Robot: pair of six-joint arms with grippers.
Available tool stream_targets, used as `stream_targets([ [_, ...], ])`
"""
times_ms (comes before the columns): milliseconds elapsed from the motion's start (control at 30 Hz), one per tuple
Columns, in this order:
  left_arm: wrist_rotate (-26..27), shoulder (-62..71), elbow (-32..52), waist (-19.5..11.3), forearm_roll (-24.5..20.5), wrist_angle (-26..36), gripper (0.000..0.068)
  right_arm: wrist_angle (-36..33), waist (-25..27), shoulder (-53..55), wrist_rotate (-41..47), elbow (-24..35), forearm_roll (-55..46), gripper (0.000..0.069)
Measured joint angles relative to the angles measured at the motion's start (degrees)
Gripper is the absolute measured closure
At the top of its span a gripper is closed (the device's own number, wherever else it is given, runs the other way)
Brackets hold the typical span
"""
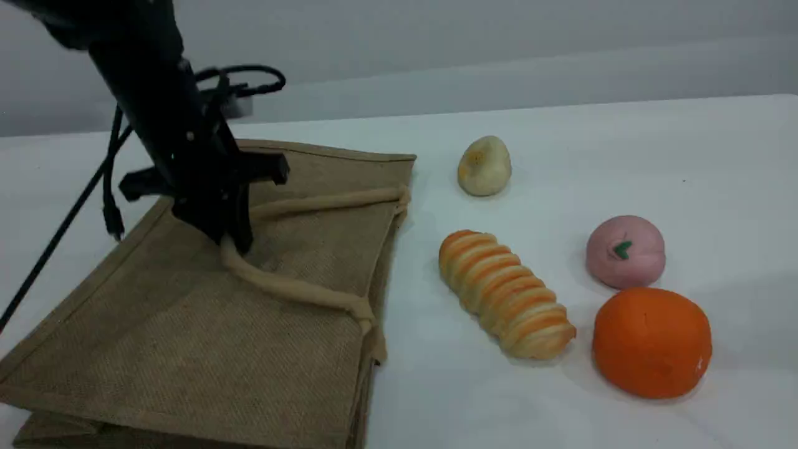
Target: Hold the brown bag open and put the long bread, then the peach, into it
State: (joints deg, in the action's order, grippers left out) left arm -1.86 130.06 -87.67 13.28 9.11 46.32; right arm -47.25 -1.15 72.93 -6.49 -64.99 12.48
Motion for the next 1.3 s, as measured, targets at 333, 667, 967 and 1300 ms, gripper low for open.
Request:
stream_targets([
  [333,5.49,-5.63,-14.12,0.0,-0.17,16.69,0.0599,0.46,0.0,5.08,-1.62,0.0,1.54,0.0128],
  [667,9.25,-11.76,-20.99,0.0,-0.12,24.12,0.0599,0.58,0.0,13.2,-13.26,0.0,11.18,0.0128],
  [967,16.75,-17.15,-23.49,0.0,0.13,23.88,0.0599,-1.13,-3.68,18.45,-25.41,0.0,17.94,0.0128],
  [1300,28.6,-23.39,-23.53,0.0,3.47,23.82,0.0599,-0.18,-12.1,24.63,-27.34,0.0,13.98,0.0128],
])
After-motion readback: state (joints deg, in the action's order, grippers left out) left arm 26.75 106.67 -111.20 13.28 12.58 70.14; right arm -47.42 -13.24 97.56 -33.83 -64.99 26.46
